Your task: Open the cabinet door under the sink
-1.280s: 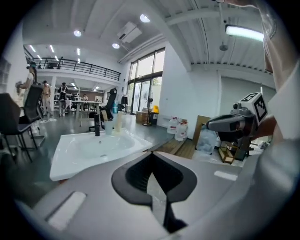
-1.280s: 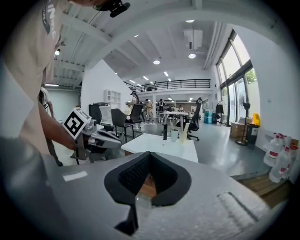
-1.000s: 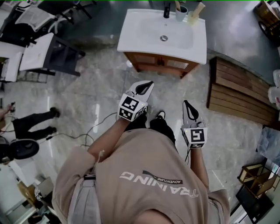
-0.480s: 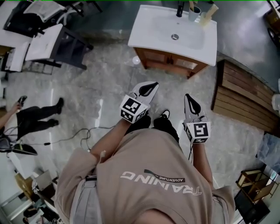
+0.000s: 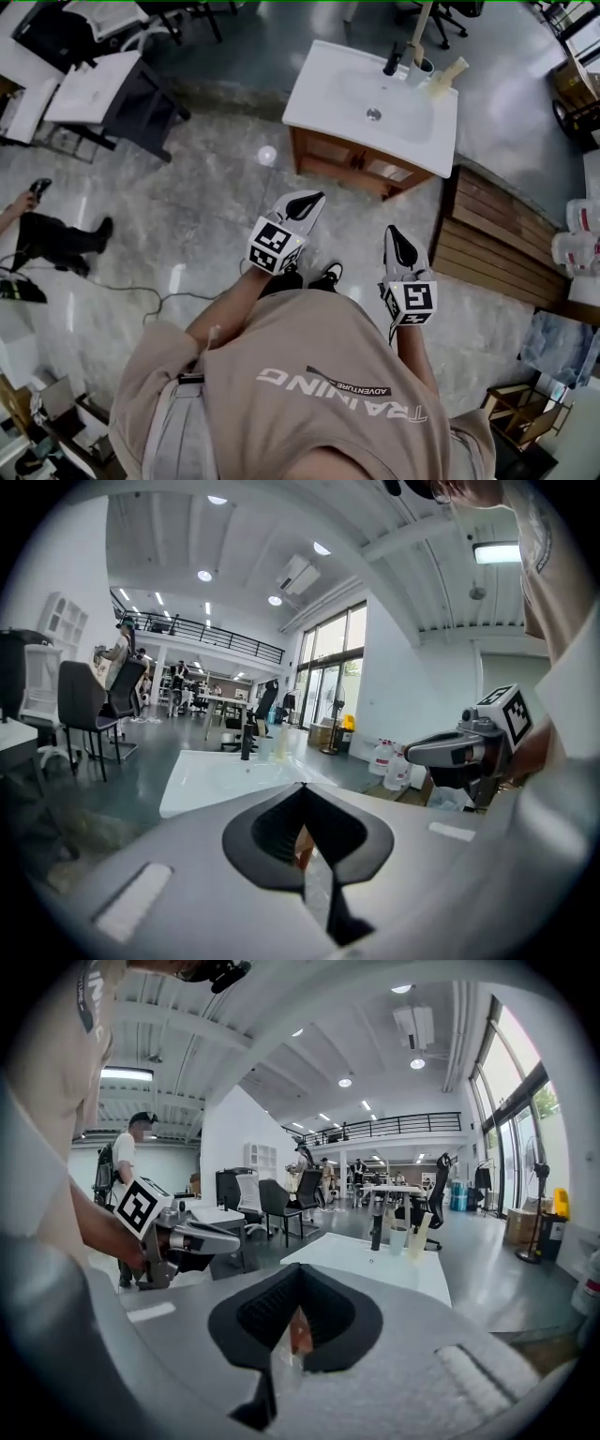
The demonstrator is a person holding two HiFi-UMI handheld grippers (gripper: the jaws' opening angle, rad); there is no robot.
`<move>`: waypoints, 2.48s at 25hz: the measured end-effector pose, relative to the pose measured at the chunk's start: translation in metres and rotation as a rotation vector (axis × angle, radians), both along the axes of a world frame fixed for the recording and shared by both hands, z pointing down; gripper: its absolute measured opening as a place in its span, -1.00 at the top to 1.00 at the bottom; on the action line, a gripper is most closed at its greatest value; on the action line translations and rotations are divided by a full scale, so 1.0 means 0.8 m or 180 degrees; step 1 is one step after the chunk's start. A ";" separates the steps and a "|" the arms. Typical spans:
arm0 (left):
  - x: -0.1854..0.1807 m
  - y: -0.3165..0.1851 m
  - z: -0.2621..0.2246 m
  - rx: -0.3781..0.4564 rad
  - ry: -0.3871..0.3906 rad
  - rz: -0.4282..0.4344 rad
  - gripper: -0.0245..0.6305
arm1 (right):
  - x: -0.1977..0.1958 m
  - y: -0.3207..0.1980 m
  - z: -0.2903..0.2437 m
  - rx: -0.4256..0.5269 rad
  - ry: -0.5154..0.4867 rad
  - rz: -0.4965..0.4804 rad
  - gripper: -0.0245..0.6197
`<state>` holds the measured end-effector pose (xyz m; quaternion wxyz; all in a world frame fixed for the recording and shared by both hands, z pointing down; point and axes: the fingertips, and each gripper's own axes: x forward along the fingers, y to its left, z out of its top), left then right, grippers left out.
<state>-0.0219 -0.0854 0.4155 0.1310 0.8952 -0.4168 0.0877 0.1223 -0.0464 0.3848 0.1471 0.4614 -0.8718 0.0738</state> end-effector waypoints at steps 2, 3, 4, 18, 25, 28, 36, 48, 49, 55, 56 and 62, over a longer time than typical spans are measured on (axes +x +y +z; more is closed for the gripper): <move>-0.010 -0.005 0.005 -0.0032 0.0021 -0.0043 0.88 | -0.007 -0.003 0.001 -0.0025 0.0048 0.0044 0.92; -0.013 -0.008 0.007 -0.0041 0.0025 -0.0061 0.88 | -0.010 -0.005 0.003 -0.0049 0.0068 0.0069 0.92; -0.016 -0.010 0.010 -0.0054 0.0032 -0.0075 0.88 | -0.012 -0.005 0.006 -0.0091 0.0068 0.0097 0.91; -0.019 -0.062 0.055 -0.0157 -0.0022 0.0002 0.87 | -0.020 -0.013 0.032 -0.0339 -0.0081 0.0355 0.91; 0.009 -0.078 0.062 -0.0335 -0.0024 -0.0183 0.87 | -0.006 -0.042 0.058 -0.0306 -0.0031 0.0004 0.91; 0.024 -0.082 0.060 -0.0367 -0.0087 -0.0265 0.87 | 0.009 -0.063 0.048 -0.0075 0.0170 -0.0175 0.91; 0.062 -0.099 0.079 -0.0421 -0.0156 -0.0231 0.87 | 0.043 -0.098 0.097 -0.0327 -0.0122 -0.0121 0.92; 0.089 -0.160 0.201 -0.0646 -0.0163 -0.0108 0.87 | 0.047 -0.133 0.196 -0.0446 0.0132 -0.0075 0.91; 0.092 -0.163 0.213 -0.0686 -0.0146 -0.0102 0.87 | 0.046 -0.134 0.204 -0.0475 0.0143 -0.0074 0.91; 0.094 -0.171 0.294 -0.1010 0.0002 -0.0151 0.87 | 0.039 -0.140 0.256 -0.0553 0.0217 -0.0093 0.91; 0.094 -0.174 0.306 -0.1071 0.0046 -0.0176 0.87 | 0.038 -0.142 0.264 -0.0578 0.0190 -0.0082 0.91; 0.080 -0.197 0.364 -0.1548 0.0942 -0.0566 0.87 | 0.028 -0.160 0.310 -0.0646 0.0148 -0.0004 0.91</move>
